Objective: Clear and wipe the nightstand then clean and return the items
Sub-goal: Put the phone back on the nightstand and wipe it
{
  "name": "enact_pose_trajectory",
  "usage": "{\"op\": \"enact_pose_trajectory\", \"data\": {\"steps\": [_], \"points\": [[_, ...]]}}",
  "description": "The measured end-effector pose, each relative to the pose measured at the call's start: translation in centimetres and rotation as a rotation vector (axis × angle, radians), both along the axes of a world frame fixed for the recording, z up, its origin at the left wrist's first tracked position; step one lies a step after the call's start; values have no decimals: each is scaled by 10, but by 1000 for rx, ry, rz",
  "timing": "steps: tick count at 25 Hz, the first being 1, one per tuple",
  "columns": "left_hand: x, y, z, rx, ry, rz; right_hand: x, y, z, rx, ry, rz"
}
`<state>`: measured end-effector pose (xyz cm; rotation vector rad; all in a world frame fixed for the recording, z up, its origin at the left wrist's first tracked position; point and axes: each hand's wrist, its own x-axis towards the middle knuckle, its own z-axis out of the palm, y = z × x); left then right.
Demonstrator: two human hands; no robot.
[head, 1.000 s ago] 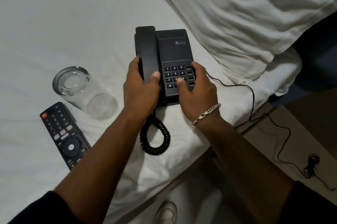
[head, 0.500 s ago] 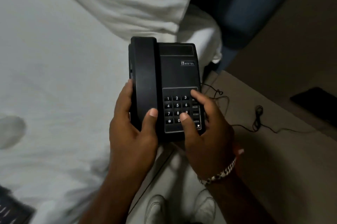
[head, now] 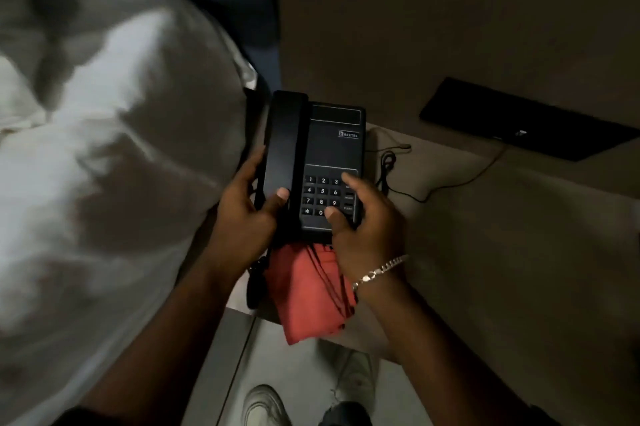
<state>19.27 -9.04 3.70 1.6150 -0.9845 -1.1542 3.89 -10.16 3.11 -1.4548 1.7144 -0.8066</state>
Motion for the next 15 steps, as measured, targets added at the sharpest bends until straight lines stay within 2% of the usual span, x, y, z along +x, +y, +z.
{"op": "enact_pose_trajectory", "data": {"steps": [6,10,15], "points": [[19,-32,-48,60,-46,-107,10,-5,-40,21,72,-6],[28,-44,-57,73,-110,-140,13,2,-47,53,34,44],[25,-35,-60,70,-125,-171,8,60,-43,196,271,4]]}}
